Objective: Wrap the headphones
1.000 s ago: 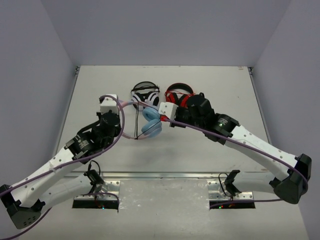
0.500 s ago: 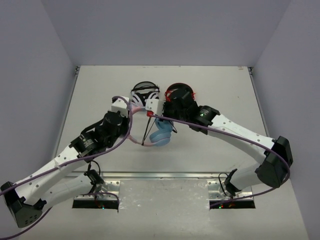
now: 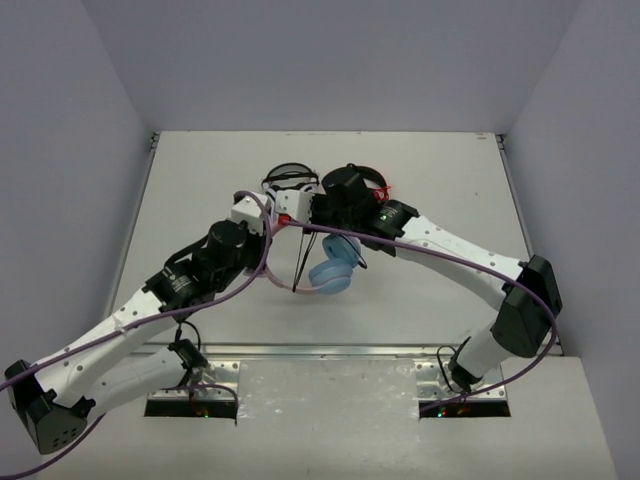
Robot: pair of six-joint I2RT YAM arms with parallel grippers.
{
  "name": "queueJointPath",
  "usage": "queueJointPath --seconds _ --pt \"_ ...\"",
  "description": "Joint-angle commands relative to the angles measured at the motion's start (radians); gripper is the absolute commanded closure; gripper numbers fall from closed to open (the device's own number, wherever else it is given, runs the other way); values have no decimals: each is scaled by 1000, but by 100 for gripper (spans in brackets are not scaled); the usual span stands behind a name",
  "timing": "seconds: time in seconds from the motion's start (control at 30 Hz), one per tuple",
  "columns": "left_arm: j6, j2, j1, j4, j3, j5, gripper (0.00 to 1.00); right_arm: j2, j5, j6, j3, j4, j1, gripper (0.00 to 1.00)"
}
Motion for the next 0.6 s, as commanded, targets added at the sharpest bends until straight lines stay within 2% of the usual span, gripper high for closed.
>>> queueJointPath --seconds 0.0,0.37,0.57 --pt "42 -64 -11 1 -13 171 100 12 114 -15 78 79 -62 97" --pt "32 -107 -11 -14 -10 49 100 -23 28 37 49 53 -99 90" --pt "39 -124 -11 1 -17 73 100 -17 -18 33 69 8 -116 82"
